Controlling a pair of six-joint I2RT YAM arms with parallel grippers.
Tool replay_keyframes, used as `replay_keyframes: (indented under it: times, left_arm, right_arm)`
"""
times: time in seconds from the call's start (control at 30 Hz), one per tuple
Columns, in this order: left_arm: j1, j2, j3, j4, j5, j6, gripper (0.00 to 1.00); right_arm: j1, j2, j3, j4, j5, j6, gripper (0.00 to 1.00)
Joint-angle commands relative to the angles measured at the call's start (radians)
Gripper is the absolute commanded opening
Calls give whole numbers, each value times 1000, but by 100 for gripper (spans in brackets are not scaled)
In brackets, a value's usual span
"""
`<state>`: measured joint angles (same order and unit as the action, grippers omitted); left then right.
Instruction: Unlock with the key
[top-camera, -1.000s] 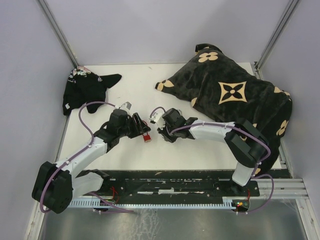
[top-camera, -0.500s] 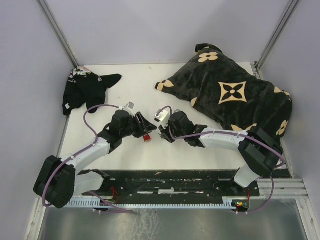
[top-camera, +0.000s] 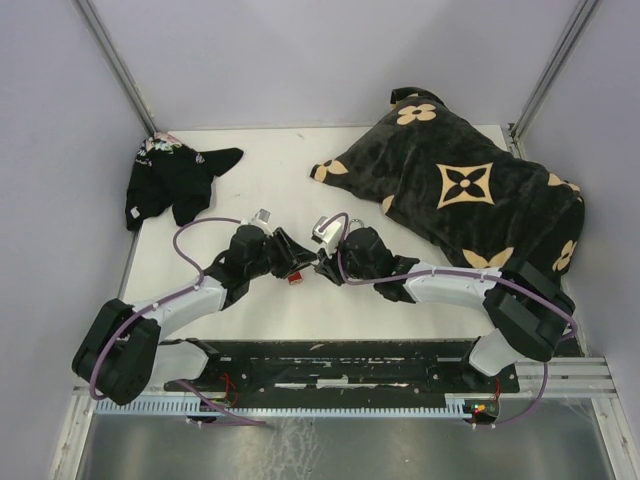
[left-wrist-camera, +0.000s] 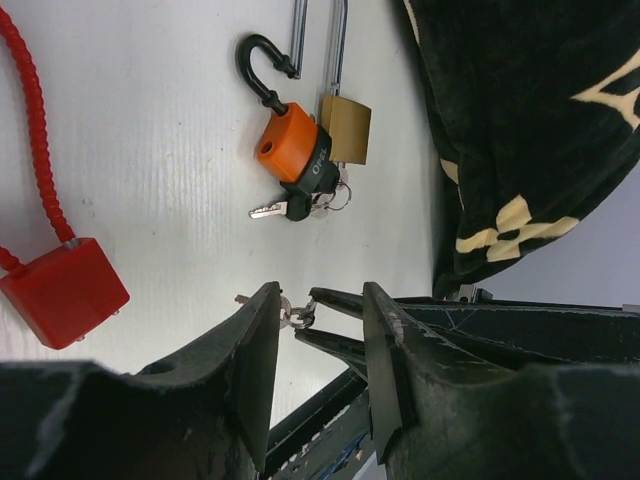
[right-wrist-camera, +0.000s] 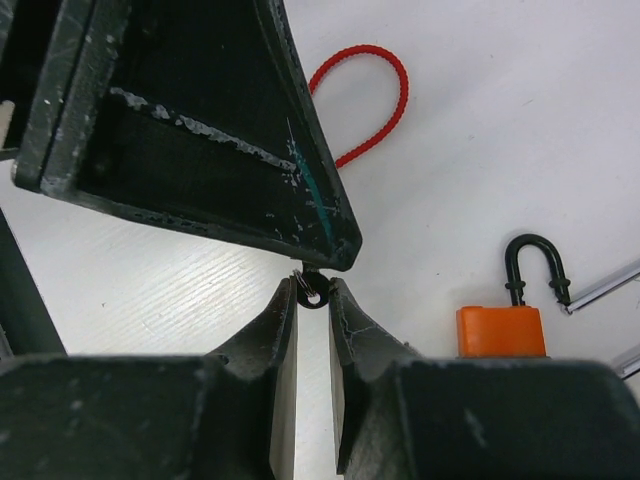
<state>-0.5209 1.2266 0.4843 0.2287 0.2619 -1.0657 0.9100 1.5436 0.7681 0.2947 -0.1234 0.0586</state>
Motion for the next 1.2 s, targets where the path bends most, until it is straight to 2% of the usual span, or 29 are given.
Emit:
replay_keyframes:
  times: [0.0,0.17,0.37,0.43,0.5,0.67,0.87,0.97,1.07,1.17]
  left_arm:
    - [-13,15,-1,82,-18,-51,43]
    - [-29,10,-3,90,-32,-62,32]
    - [-31,-8,-1,75,-61,-36,7]
    - [-31,-22,3,60,-78,-13,3]
    - [-31,-41,14,44,-97,26,3]
    - [-31,-98,71,-10,-122,242,3]
    - [-31,-143,200,-119,-87,559,3]
    - [-30,-148,258,-164,-80,659,4]
    - [-32,-169,263,-155,-133,687,6]
    - [-31,-201,246,-129,-153,726,5]
  right_arm:
    - [8,-36,-10,95,9,22,12]
    - [9,-32,-13,112,21,28,12]
    - [9,-37,-23,130,21,37,13]
    - [7,-39,-22,115,23,34,17]
    - [3,-49,-24,105,17,33,26]
    - [-26,-113,-33,71,-25,49,49]
    - [-73,-244,-21,-8,-93,108,63]
    - [-84,-303,-27,-4,-93,146,74]
    - [-86,-354,-47,14,-28,189,92]
    - [-88,-396,-69,8,86,196,100]
